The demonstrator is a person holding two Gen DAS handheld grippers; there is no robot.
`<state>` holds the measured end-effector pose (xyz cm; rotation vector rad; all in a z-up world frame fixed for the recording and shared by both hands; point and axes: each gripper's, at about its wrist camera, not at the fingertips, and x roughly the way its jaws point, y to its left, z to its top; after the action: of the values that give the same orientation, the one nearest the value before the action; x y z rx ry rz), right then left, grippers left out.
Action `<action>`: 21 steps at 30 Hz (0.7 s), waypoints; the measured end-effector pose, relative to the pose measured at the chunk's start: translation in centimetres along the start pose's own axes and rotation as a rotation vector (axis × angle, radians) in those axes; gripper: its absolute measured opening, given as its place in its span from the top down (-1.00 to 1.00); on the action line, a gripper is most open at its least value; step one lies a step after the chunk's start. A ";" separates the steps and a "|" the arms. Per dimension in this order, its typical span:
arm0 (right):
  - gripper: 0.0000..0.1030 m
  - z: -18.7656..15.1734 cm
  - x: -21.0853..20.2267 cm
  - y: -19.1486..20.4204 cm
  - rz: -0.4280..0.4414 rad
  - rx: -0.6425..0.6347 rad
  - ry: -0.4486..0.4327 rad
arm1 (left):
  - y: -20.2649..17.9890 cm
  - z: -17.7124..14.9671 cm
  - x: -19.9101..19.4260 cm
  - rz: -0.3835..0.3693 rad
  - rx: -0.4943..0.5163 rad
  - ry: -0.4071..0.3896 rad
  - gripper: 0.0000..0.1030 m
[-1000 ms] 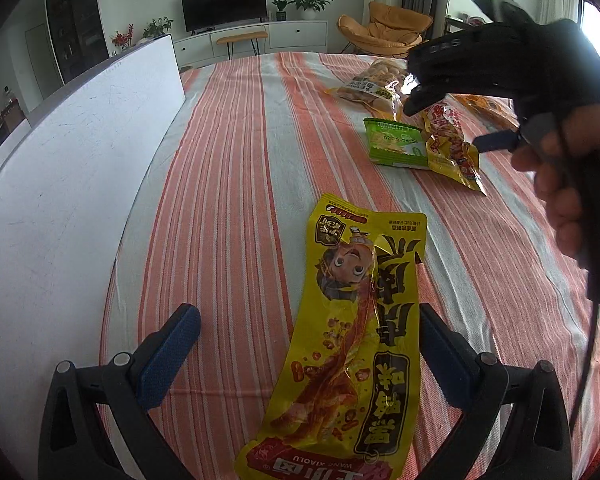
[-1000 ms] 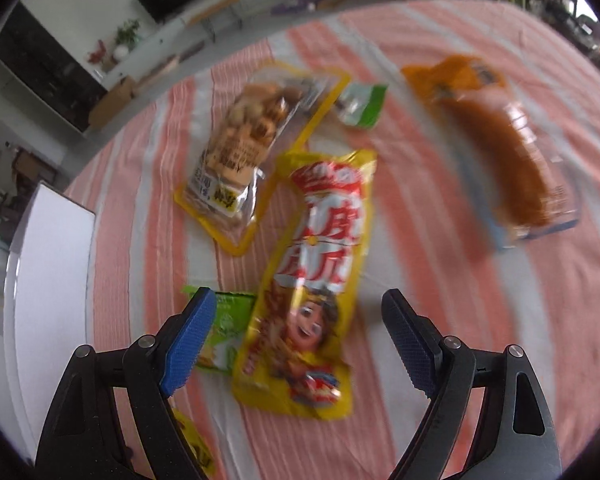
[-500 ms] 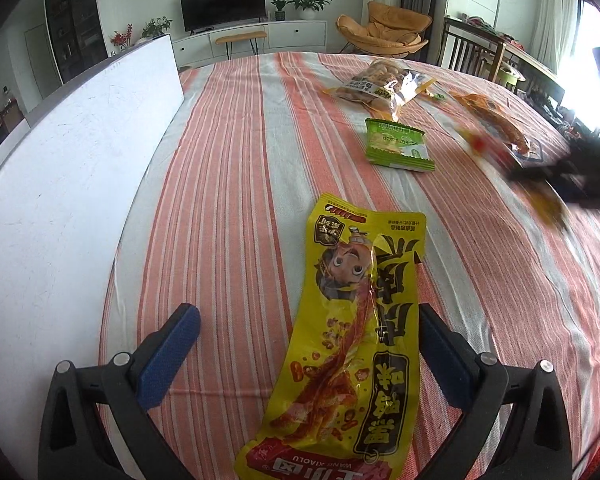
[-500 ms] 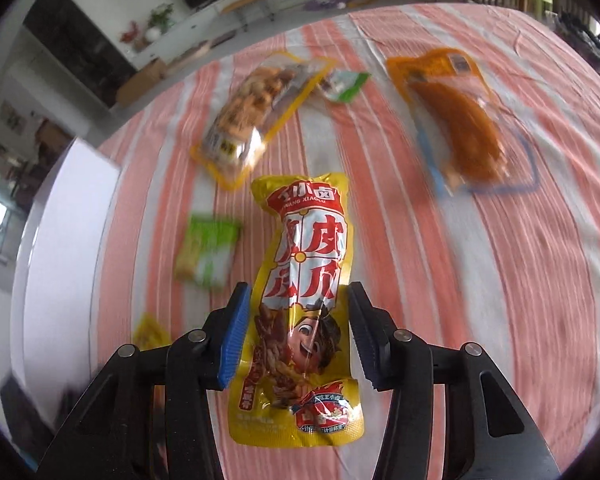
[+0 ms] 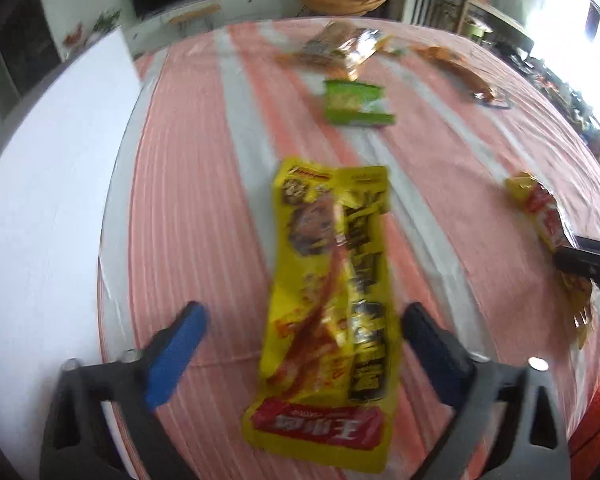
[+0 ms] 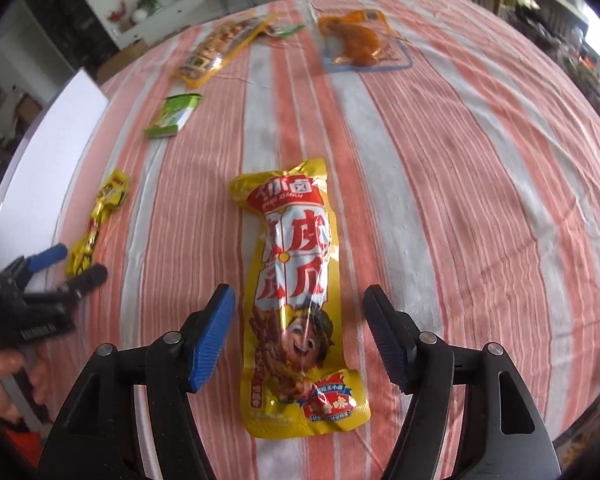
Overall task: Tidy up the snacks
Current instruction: 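Grasp the yellow red-printed sausage pack with the right gripper while the left gripper regrasps its yellow pack, then carry both yellow packs into the white box and open both grippers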
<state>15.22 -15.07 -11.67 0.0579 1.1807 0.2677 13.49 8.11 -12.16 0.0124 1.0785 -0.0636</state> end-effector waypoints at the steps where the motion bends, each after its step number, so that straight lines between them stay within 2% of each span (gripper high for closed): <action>1: -0.37 0.4 0.1 0.2 -0.009 -0.005 0.007 | -0.5 0.1 -0.4 -0.010 0.023 -0.017 -0.05; 2: -0.35 0.8 0.3 0.5 -0.025 -0.028 0.002 | -0.9 0.2 -0.7 -0.004 0.043 -0.011 -0.04; 3: -0.26 0.9 0.4 1.0 -0.045 -0.056 -0.008 | -1.0 0.3 -0.9 -0.007 0.043 -0.010 0.10; 4: 0.08 1.0 0.5 1.2 -0.075 -0.085 -0.017 | -0.7 0.3 -1.3 -0.020 0.029 -0.020 0.16; 5: 0.13 0.5 0.0 1.2 -0.094 -0.082 -0.016 | -0.1 0.3 -1.5 -0.055 0.001 -0.001 0.16; 6: 0.15 0.3 -0.3 0.9 -0.088 -0.048 -0.006 | 0.7 0.0 -1.8 -0.110 -0.050 0.010 0.16; 7: 0.16 0.1 -0.9 0.2 -0.028 0.018 -0.003 | 1.3 -0.3 -2.2 -0.152 -0.087 0.007 0.16; 11: 0.16 -1.6 -3.6 -1.3 0.123 0.151 -0.062 | 2.1 -1.4 -4.6 -0.271 -0.159 -0.024 0.17; 12: 0.16 -2.0 -3.8 -1.6 0.133 0.167 -0.062 | 2.2 -1.6 -5.3 -0.304 -0.173 -0.027 0.17; 16: 0.16 -3.1 -3.9 -1.1 0.071 0.147 -0.042 | 2.4 -1.9 -8.8 -0.404 -0.200 -0.065 0.16; 19: 0.16 -3.1 -5.3 0.9 0.124 0.139 -0.058 | 4.5 -1.9 -12.7 -0.447 -0.224 -0.137 0.16; 21: 0.15 -2.4 -6.7 3.2 0.167 0.104 -0.081 | 7.1 -1.8 -15.6 -0.447 -0.255 -0.196 0.16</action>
<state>10.08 -13.81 -5.98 0.2575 1.1097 0.3478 4.96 16.00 0.57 -0.4570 0.8703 -0.3234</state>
